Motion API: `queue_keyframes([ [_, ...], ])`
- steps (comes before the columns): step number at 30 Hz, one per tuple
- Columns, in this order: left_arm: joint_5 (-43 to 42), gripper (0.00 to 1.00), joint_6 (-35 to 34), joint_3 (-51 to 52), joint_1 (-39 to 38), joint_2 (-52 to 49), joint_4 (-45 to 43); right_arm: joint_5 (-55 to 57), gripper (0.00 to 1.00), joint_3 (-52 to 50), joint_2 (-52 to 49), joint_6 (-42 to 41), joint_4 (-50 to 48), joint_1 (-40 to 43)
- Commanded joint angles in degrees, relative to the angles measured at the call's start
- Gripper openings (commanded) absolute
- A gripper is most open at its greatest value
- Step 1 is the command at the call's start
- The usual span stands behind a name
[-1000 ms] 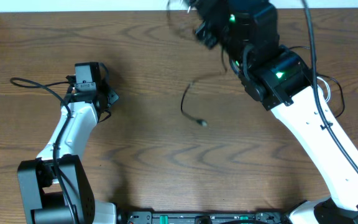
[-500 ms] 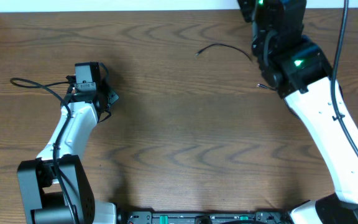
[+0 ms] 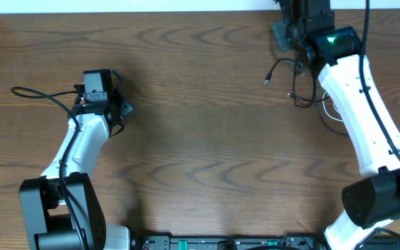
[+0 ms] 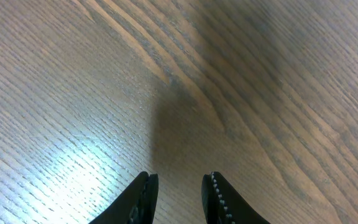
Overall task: Untangle cables
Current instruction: 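Carry the black cable right and lower it onto the right side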
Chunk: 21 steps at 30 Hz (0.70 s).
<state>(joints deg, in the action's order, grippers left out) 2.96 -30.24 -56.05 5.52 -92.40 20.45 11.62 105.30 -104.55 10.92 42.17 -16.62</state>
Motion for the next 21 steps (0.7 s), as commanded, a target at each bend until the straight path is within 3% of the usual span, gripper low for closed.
queue_keyframes([
  [1, 0.5, 0.29, -0.5, 0.3, 0.1, -0.2, 0.1, -12.3, 0.01, 0.4, -1.7, -2.6, 1.1, 0.1],
  [7, 0.5, 0.29, -0.5, 0.3, 0.2, -0.2, 0.1, -24.0, 0.01, 0.3, -2.7, -2.8, 2.0, 0.0],
  [16, 0.5, 0.29, -0.5, 0.3, 0.1, -0.2, 0.1, -50.9, 0.01, 0.3, -3.0, -2.8, 0.4, 0.0],
  [21, 0.5, 0.29, -0.5, 0.3, 0.1, -0.2, 0.1, -49.6, 0.01, 0.3, -3.1, -2.7, 0.1, -0.5],
])
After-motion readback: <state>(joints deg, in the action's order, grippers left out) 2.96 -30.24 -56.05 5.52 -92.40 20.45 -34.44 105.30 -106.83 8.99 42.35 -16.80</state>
